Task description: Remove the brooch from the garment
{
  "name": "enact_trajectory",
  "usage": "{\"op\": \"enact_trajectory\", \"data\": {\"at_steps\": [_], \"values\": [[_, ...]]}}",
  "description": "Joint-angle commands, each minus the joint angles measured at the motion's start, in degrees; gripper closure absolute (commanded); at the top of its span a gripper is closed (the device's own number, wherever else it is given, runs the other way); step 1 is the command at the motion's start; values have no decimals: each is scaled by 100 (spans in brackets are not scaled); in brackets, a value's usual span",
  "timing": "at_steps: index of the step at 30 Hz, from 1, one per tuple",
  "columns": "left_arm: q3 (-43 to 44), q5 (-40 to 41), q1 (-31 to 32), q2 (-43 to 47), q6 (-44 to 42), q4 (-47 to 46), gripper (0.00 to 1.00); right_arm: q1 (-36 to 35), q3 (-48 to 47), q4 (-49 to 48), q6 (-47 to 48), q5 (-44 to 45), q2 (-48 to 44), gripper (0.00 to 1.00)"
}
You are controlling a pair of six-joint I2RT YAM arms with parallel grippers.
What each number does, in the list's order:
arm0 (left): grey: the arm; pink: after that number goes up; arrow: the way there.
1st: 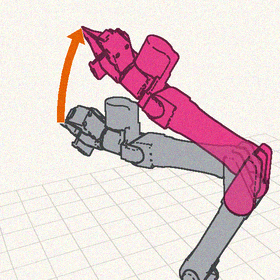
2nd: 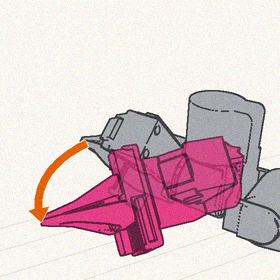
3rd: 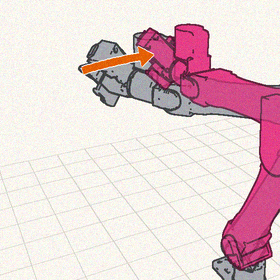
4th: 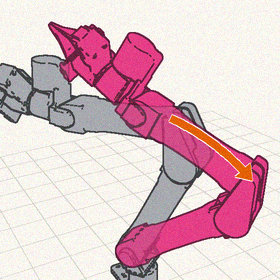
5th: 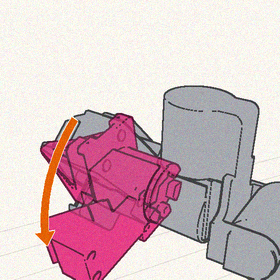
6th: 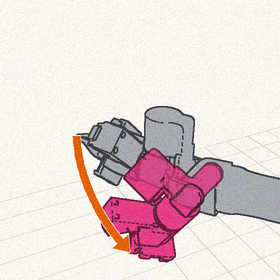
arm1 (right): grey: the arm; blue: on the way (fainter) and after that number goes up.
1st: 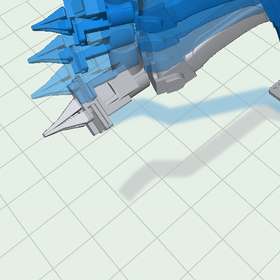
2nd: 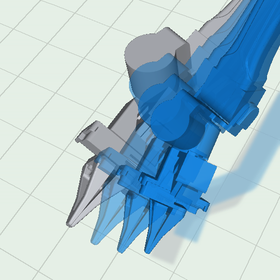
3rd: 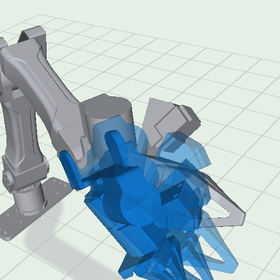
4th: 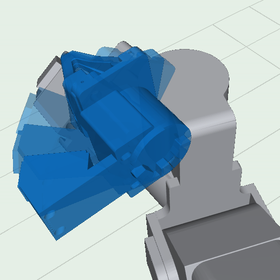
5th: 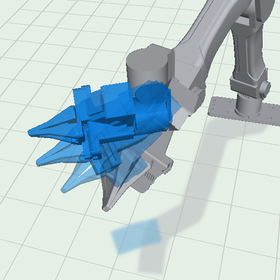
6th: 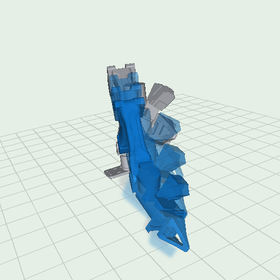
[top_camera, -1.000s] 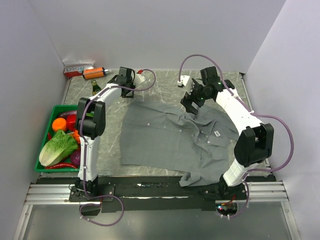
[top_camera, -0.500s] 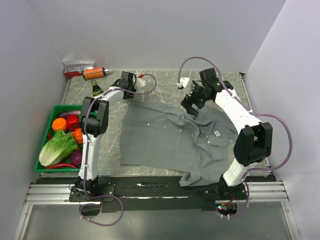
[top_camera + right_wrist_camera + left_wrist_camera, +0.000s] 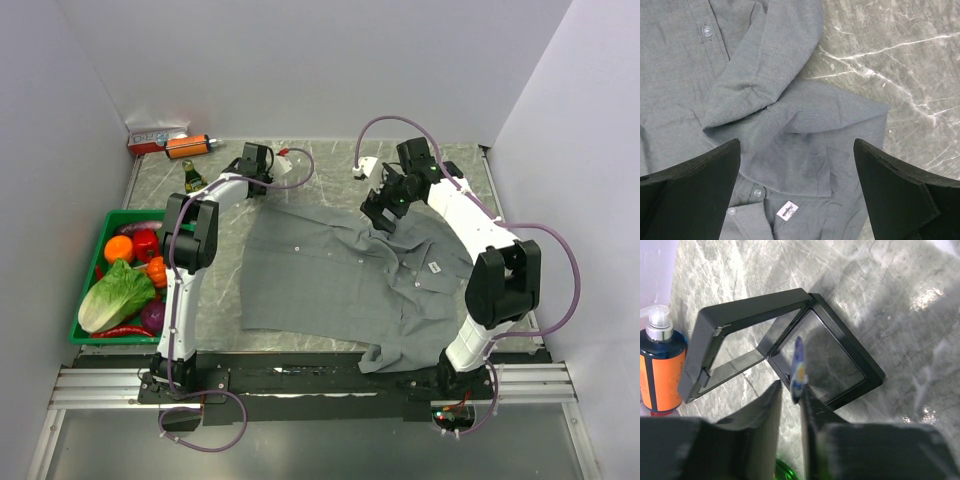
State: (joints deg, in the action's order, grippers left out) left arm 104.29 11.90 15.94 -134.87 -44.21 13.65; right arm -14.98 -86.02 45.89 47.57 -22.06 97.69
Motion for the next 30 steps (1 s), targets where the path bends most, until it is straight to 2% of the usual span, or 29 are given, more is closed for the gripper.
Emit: {"op": "enact_trajectory", "data": {"at_steps": [1, 13, 22, 30], "values": [[258, -64, 23, 92, 158, 243, 69, -22, -214, -142, -37, -35, 110, 0], [478, -408, 5, 312, 553, 955, 60, -31, -266, -177, -99, -105, 180, 0], [584, -531, -12, 426, 755, 1157, 59, -40, -231, -194, -117, -123, 136, 0], [636, -592, -21, 584, 738, 1377, 55, -40, -249, -203, -117, -131, 119, 0]]}}
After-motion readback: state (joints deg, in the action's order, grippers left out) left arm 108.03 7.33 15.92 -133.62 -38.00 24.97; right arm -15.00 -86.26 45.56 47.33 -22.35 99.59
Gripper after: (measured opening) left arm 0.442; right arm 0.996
